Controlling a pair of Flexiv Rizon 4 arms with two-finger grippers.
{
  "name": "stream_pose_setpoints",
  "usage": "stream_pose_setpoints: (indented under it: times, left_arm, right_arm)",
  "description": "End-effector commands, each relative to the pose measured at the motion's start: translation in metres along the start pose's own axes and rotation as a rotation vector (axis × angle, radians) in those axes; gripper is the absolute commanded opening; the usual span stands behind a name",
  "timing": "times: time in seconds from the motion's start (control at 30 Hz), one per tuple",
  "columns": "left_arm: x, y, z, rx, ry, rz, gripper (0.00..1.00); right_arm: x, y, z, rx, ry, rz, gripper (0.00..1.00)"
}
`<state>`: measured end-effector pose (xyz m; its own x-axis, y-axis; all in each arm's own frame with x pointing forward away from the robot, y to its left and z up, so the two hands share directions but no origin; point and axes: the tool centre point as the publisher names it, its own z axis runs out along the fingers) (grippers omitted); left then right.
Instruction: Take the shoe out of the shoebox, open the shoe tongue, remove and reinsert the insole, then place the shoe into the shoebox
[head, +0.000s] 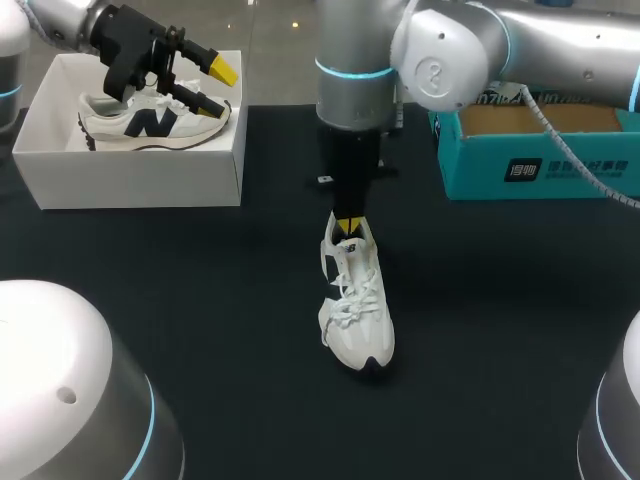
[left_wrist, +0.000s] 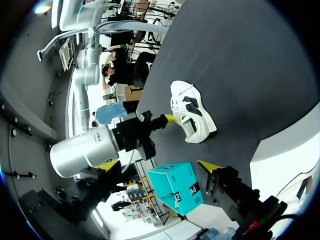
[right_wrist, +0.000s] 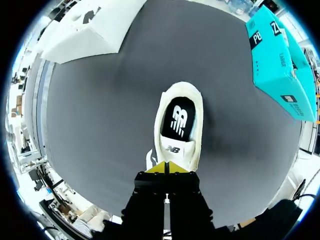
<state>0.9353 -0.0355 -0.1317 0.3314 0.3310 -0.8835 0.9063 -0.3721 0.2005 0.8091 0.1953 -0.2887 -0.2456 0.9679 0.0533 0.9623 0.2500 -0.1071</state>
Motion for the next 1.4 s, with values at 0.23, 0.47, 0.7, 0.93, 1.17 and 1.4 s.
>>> stream_pose_setpoints:
  times: [0.23, 0.47, 0.7, 0.93, 1.17, 1.4]
  left_arm:
    - [0.000, 0.000, 0.000, 0.001, 0.002, 0.001, 1.00]
    - [0.000, 0.000, 0.000, 0.001, 0.002, 0.001, 1.00]
    - [0.000, 0.000, 0.000, 0.001, 0.002, 0.001, 1.00]
    - [0.000, 0.000, 0.000, 0.001, 0.002, 0.001, 1.00]
    - [0.000, 0.000, 0.000, 0.001, 0.002, 0.001, 1.00]
    - [0.000, 0.000, 0.000, 0.001, 0.002, 0.001, 1.00]
  right_arm:
    - [-0.011, -0.009, -0.011, -0.317, 0.112, -0.283, 0.00]
    - [-0.011, -0.009, -0.011, -0.317, 0.112, -0.283, 0.00]
    - [-0.024, 0.014, -0.015, -0.247, 0.016, -0.668, 0.00]
    - [-0.018, 0.030, -0.021, -0.143, -0.130, -1.135, 0.00]
    - [-0.020, 0.030, -0.019, -0.032, -0.131, -1.224, 0.00]
    - [-0.019, 0.036, -0.019, 0.068, -0.178, -1.285, 0.00]
